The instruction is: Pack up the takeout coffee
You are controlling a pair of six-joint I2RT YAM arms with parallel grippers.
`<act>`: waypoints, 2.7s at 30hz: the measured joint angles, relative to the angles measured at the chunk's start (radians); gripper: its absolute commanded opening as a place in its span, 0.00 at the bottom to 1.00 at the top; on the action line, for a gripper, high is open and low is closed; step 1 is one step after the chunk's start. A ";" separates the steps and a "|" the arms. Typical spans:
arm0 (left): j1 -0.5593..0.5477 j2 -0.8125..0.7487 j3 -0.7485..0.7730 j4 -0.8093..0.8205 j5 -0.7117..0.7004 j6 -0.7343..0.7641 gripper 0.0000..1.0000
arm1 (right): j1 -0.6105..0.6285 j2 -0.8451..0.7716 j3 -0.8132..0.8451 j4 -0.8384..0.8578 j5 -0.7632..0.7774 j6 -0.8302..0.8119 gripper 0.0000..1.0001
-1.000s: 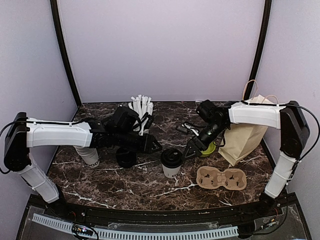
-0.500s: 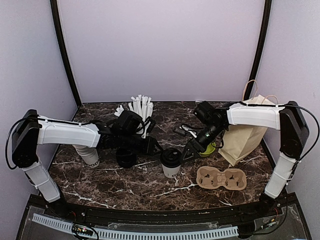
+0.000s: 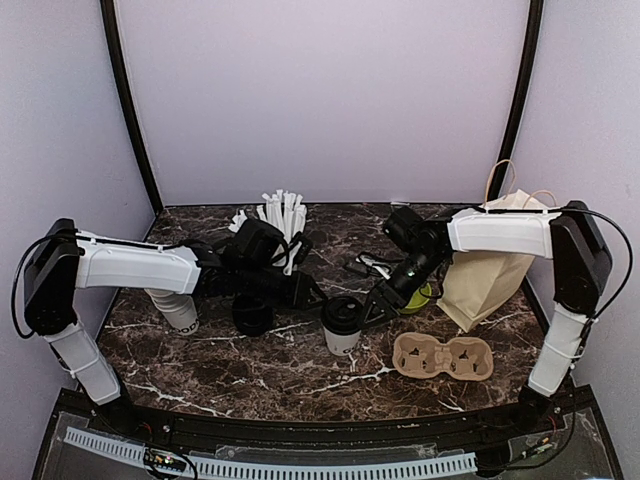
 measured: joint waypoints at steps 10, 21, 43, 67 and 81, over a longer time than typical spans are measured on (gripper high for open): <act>0.006 0.012 -0.008 0.017 0.014 -0.021 0.28 | 0.007 0.009 0.003 0.013 0.027 0.053 0.69; 0.000 0.008 -0.041 0.063 0.007 -0.051 0.19 | 0.007 0.030 0.024 -0.020 0.039 0.101 0.66; -0.043 -0.067 -0.046 -0.052 -0.108 -0.047 0.24 | -0.028 0.014 0.116 -0.016 0.194 0.068 0.70; -0.052 -0.074 -0.044 -0.070 -0.118 -0.046 0.24 | 0.019 0.031 0.060 0.012 -0.012 0.013 0.82; -0.052 -0.074 -0.044 -0.070 -0.114 -0.045 0.24 | 0.019 0.080 0.072 0.020 0.020 0.084 0.72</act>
